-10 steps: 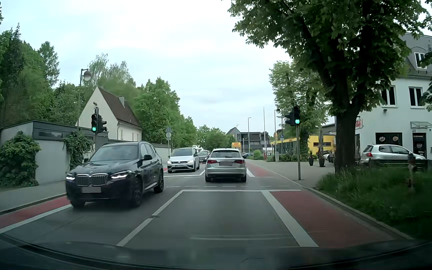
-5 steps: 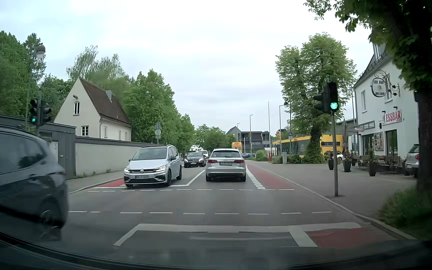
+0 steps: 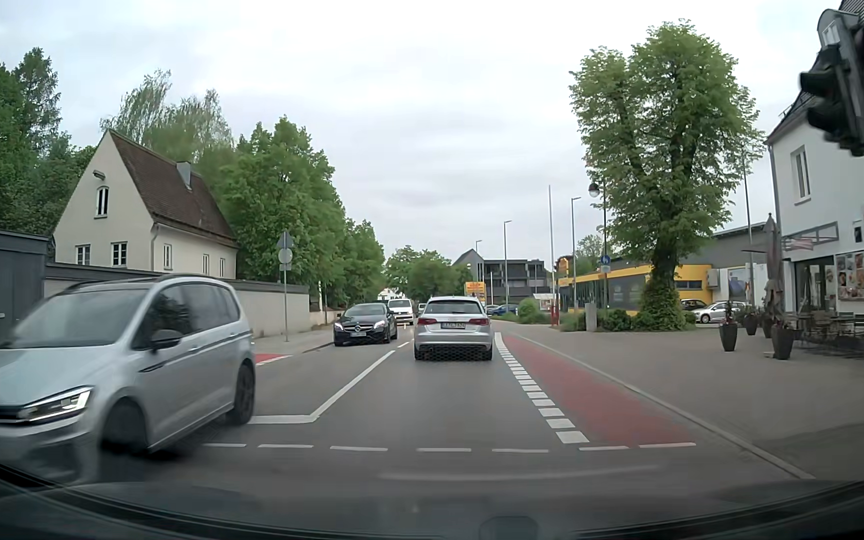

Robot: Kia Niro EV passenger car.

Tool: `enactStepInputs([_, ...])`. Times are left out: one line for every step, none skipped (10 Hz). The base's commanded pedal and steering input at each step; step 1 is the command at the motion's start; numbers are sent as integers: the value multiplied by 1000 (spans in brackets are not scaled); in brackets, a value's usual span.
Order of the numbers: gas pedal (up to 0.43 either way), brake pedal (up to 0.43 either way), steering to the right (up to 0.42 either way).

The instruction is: Follow the waypoints while adhering to traffic rules and regulations

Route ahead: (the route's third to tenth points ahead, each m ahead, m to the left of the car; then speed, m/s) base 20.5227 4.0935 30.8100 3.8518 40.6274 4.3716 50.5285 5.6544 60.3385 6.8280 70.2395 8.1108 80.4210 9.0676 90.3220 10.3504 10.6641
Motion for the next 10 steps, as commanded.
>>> enactStepInputs([130,0,-3])
enactStepInputs([130,0,-3])
enactStepInputs([130,0,-4])
enactStepInputs([138,0,-3])
enactStepInputs([150,0,-3])
enactStepInputs([157,0,-3])
enactStepInputs([157,0,-3])
enactStepInputs([157,0,-3])
enactStepInputs([157,0,-3])
enactStepInputs([157,0,-3])
